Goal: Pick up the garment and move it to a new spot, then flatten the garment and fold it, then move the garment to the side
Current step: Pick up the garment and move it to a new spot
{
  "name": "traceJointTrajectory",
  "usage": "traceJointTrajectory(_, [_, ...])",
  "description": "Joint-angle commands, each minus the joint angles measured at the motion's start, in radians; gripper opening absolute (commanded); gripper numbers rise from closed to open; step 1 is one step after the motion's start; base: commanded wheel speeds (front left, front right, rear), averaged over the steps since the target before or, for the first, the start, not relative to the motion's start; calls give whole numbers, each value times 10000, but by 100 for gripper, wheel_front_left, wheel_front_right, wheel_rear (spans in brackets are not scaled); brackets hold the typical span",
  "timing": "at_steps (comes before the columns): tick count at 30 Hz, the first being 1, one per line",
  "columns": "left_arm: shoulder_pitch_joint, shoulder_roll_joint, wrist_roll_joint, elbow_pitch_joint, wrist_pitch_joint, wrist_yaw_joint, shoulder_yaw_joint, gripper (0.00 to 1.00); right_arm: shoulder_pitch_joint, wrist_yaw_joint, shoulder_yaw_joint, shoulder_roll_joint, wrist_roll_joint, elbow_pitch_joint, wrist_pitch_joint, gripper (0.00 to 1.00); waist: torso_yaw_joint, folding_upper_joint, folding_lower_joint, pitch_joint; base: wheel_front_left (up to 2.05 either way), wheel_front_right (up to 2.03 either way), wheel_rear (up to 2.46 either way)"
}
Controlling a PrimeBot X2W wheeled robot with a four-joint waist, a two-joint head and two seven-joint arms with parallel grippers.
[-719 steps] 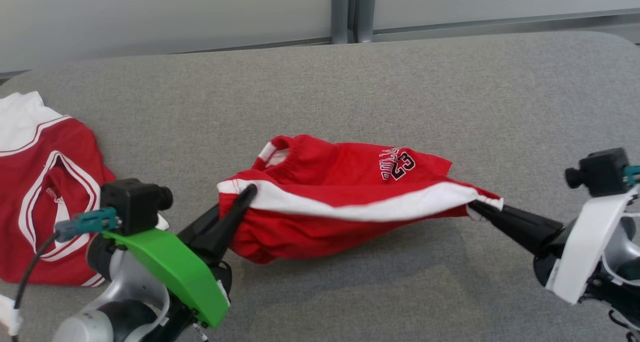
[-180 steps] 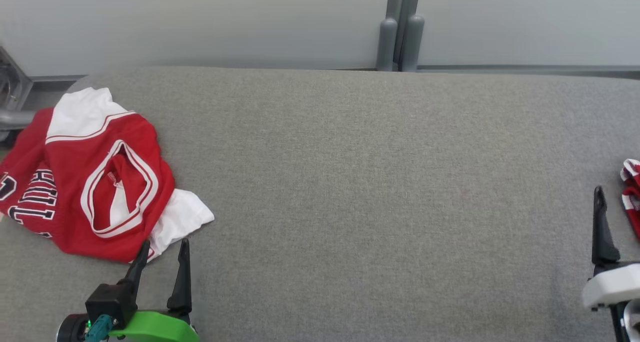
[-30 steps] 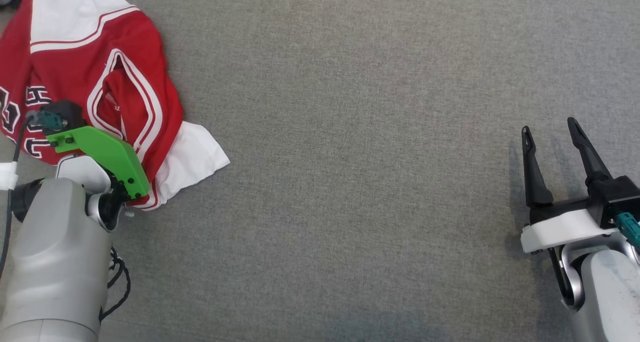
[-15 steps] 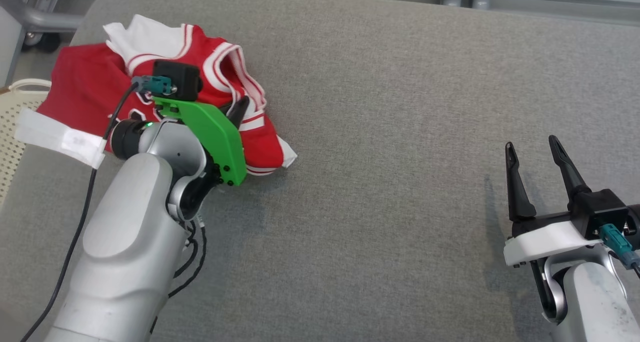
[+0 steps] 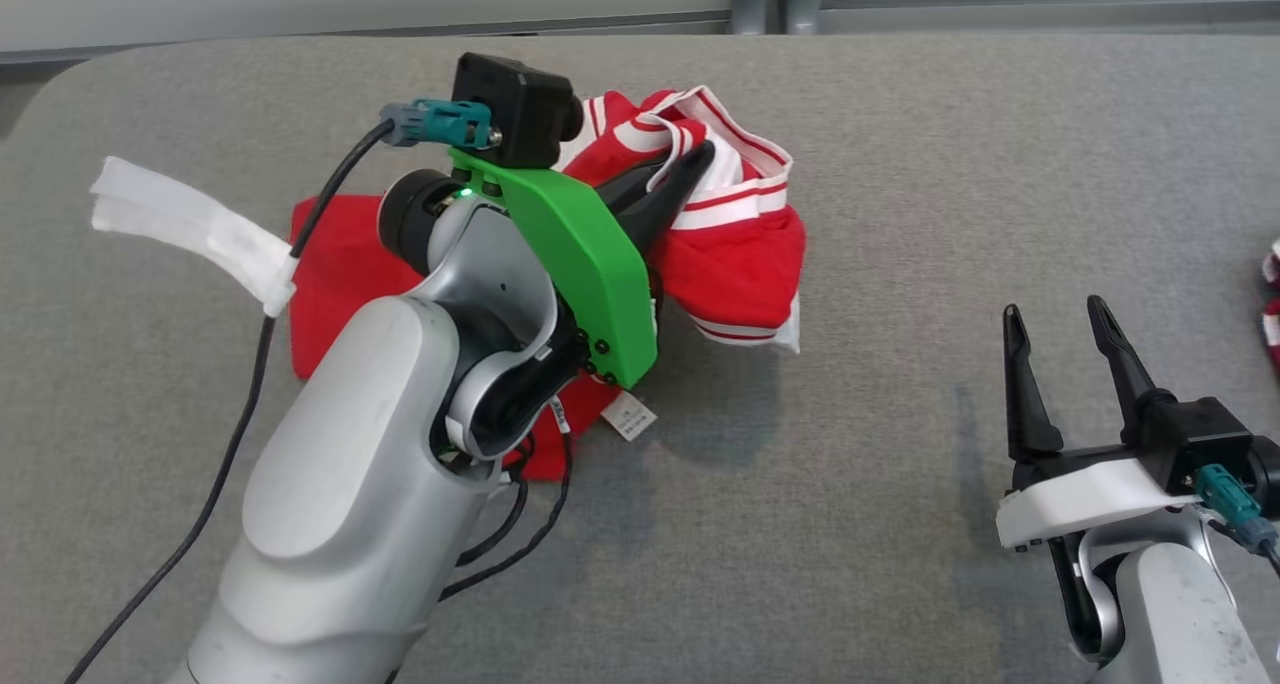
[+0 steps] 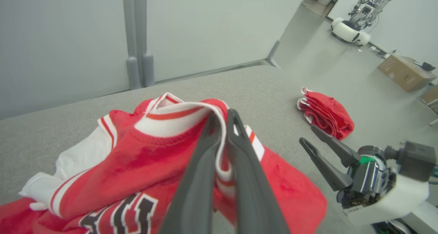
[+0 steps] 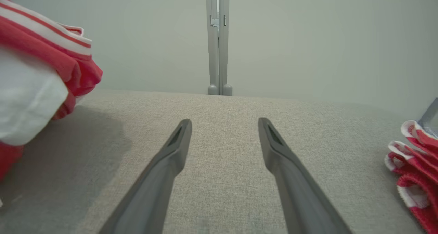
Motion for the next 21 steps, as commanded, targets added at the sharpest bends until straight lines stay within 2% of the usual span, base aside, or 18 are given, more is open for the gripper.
traceJointTrajectory(1, [17, -6, 27, -66, 79, 84, -62, 0, 29, -3, 35, 1, 178, -19, -30, 100, -896, 120, 0, -67, 0, 0, 0])
traceJointTrajectory(8, [221, -189, -168, 276, 403, 406, -563, 0, 45, -3, 233, 1, 703, 63, -30, 100, -2281, 120, 0, 187, 0, 0, 0])
traceJointTrajectory(12, [-5, -170, 298, 1380, -102, 651, -614, 0, 127, -3, 240, 4, 842, 98, -30, 100, -2842, 120, 0, 306, 0, 0, 0])
traceJointTrajectory(13, [-71, -164, 383, 1718, -294, 694, -596, 12, 144, -3, 221, 3, 878, 93, -30, 100, -2965, 120, 0, 334, 0, 0, 0])
traceJointTrajectory(14, [-116, -153, 511, 2084, -505, 735, -593, 20, 166, -3, 204, 1, 930, 94, -30, 100, -3067, 120, 0, 345, 0, 0, 0])
traceJointTrajectory(15, [-159, -119, 678, 2484, -715, 739, -604, 36, 198, -3, 209, 3, 962, 111, -30, 100, -3154, 120, 0, 344, 0, 0, 0])
traceJointTrajectory(16, [-219, -98, 840, 2826, -906, 740, -649, 56, 222, -3, 191, 5, 1002, 118, -30, 100, -3219, 120, 0, 353, 0, 0, 0])
traceJointTrajectory(17, [-275, -69, 961, 3152, -1080, 712, -708, 100, 234, -3, 192, 5, 1023, 117, -30, 100, -3268, 120, 0, 356, 0, 0, 0])
traceJointTrajectory(21, [-504, 114, 1503, 4061, -1749, 594, -912, 100, 319, -3, 100, 4, 1078, 126, -30, 100, -3285, 120, 0, 293, 0, 0, 0])
